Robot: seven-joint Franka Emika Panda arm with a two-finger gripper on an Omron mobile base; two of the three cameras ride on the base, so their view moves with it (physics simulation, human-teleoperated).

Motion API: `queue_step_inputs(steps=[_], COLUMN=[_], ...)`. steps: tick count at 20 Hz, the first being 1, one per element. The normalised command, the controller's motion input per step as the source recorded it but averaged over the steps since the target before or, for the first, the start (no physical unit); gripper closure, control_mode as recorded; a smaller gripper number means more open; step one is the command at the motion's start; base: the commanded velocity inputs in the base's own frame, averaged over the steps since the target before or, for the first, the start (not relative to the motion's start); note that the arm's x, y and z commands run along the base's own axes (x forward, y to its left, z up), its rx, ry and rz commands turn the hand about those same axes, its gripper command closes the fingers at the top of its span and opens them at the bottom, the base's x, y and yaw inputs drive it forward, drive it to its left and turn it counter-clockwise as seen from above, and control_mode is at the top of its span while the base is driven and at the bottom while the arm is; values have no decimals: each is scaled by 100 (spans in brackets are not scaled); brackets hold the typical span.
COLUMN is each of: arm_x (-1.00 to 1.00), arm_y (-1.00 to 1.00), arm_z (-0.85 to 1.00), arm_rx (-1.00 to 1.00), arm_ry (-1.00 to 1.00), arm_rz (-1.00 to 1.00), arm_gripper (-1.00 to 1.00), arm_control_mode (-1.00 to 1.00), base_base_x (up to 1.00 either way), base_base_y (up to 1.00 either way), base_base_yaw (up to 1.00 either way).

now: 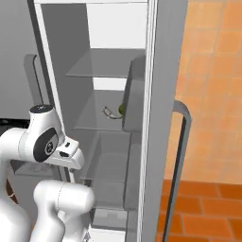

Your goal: Place one lime and one fish in each tupperware on the nearby counter, to pack two identical lunches.

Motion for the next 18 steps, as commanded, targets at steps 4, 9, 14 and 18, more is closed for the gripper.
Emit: queue_step_inputs(steps=[4, 9, 14, 18], arm_x=[0, 0, 0, 0], arm_y=[0, 0, 0, 0], arm_z=[0, 0, 0, 0], arm_rx=[0, 0, 0, 0], arm_ry=[0, 0, 0, 0], arm_rz=[0, 0, 0, 0], arm_gripper=[-100, -100, -100, -100], arm_control_mode=[100, 100, 100, 100], base_base_x=[44, 24, 27, 39], base_base_y=[-23, -34, -21, 0], base_base_yaw=[-2, -3, -4, -4])
